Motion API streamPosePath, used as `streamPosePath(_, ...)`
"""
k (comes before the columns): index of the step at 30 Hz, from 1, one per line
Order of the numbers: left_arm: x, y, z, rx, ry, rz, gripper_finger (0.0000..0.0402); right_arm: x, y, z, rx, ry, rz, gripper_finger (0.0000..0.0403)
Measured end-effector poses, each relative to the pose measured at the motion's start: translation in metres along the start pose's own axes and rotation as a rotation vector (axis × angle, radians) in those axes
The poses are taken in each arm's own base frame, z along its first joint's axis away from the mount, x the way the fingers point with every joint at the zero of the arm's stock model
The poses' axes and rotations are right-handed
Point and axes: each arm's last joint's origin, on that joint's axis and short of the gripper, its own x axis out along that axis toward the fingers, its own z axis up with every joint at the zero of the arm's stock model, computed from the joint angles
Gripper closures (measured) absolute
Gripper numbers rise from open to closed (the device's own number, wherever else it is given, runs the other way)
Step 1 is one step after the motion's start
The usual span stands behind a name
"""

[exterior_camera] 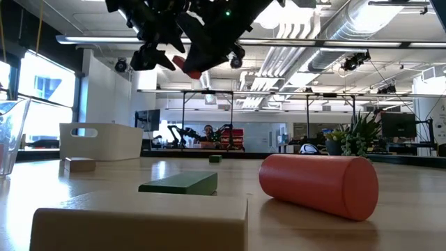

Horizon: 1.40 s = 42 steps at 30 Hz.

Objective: Sort & place blocks by color
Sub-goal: Put the orange block into the transparent bin

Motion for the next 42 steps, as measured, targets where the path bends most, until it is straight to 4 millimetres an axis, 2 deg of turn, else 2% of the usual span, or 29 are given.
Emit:
streamPosePath(4, 0.001, -0.003, -0.002, -0.024, 0.008, -0.004, 0.0194, -0.001, 0.002, 0.004, -0.071, -0.037, 0.011, 0.0313)
streamPosePath(12, 0.004, -0.009, -0.005, -0.006, 0.024, -0.014, 0.021, -0.001, 0.001, 0.004, -0.09, -0.04, -0.004, 0.0309)
streamPosePath(19, 0.006, -0.01, -0.006, 0.01, -0.025, 0.073, 0.0263, -0.001, 0.002, 0.006, -0.109, -0.057, 0.011, 0.0307)
streamPosePath(31, 0.009, -0.017, -0.007, 0.031, -0.045, 0.064, 0.0364, 0.002, -0.002, 0.006, -0.106, -0.047, 0.009, 0.0303)
streamPosePath(35, 0.01, -0.019, -0.009, 0.056, -0.035, 0.072, 0.0367, 0.002, -0.002, 0.005, -0.104, -0.045, 0.005, 0.0281)
streamPosePath(42, 0.013, -0.024, -0.016, 0.093, 0.001, 0.091, 0.0364, 0.001, -0.001, 0.006, -0.054, -0.048, 0.053, 0.021)
